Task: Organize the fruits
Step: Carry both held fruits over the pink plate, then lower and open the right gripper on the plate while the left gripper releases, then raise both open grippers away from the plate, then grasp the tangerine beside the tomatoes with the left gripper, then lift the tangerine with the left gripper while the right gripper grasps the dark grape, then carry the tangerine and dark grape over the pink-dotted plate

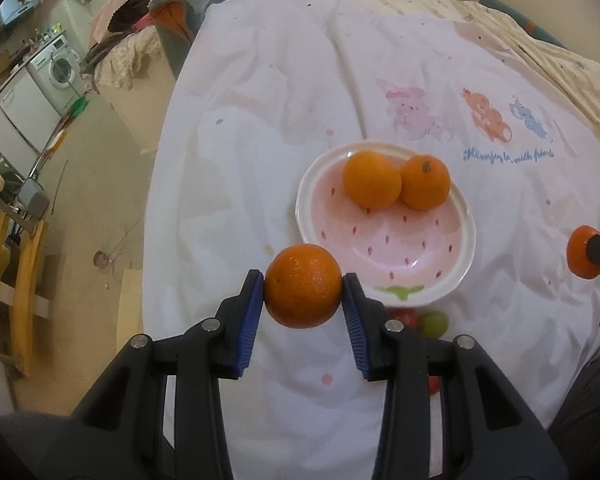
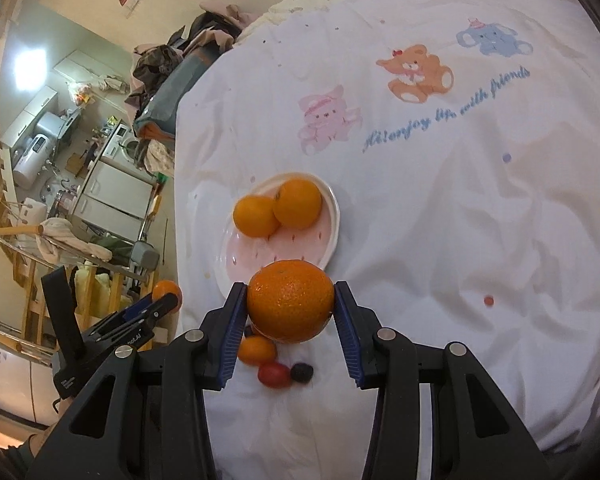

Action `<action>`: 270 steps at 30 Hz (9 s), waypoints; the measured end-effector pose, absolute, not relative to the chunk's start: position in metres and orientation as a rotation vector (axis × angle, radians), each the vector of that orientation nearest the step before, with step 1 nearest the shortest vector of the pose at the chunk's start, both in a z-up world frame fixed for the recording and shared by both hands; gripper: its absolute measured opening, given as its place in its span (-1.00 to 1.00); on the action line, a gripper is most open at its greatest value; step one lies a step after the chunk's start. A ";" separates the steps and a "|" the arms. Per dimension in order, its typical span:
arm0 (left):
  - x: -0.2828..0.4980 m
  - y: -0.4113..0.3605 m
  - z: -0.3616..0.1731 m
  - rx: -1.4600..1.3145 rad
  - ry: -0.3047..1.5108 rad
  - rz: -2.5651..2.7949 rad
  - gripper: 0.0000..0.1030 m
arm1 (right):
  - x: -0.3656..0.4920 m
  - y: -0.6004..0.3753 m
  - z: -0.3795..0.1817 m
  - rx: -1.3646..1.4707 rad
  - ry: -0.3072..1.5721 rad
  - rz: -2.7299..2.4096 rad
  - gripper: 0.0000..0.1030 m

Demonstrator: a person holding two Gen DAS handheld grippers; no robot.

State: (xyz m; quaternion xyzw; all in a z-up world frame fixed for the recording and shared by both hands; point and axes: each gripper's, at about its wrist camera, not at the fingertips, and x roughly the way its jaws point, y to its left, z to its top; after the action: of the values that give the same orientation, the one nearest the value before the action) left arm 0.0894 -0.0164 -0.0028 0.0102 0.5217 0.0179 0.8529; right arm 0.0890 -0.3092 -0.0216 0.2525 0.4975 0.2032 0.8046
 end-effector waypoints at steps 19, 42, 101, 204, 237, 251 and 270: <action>0.163 -0.031 -0.017 0.032 1.159 -0.010 -0.31 | 0.174 -0.293 -0.022 0.491 1.051 0.459 -0.13; 0.195 -0.031 -0.077 -0.014 1.299 -0.042 -0.28 | 0.270 -0.200 -0.074 0.366 1.199 0.614 -0.11; 0.108 -0.028 0.020 -0.013 1.001 -0.046 0.46 | 0.104 -0.275 0.002 0.305 1.034 0.409 0.32; 0.043 -0.022 -0.006 -0.143 1.124 -0.137 -0.23 | 0.060 -0.227 -0.137 0.534 1.471 0.269 -0.49; 0.047 -0.024 -0.018 -0.064 1.106 -0.054 -0.23 | 0.042 -0.276 -0.052 0.562 1.195 0.426 -0.55; 0.060 -0.032 0.001 -0.009 1.047 -0.041 -0.23 | 0.070 -0.305 -0.014 0.569 1.020 0.494 -0.55; 0.119 -0.049 0.002 0.018 1.088 -0.085 -0.23 | 0.133 -0.296 -0.025 0.573 1.043 0.532 -0.55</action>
State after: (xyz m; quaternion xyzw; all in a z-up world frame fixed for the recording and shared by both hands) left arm 0.1188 -0.0492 0.0018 0.0086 0.5175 -0.0406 0.8547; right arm 0.1333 -0.2956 -0.0249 0.2667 0.4854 0.2474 0.7950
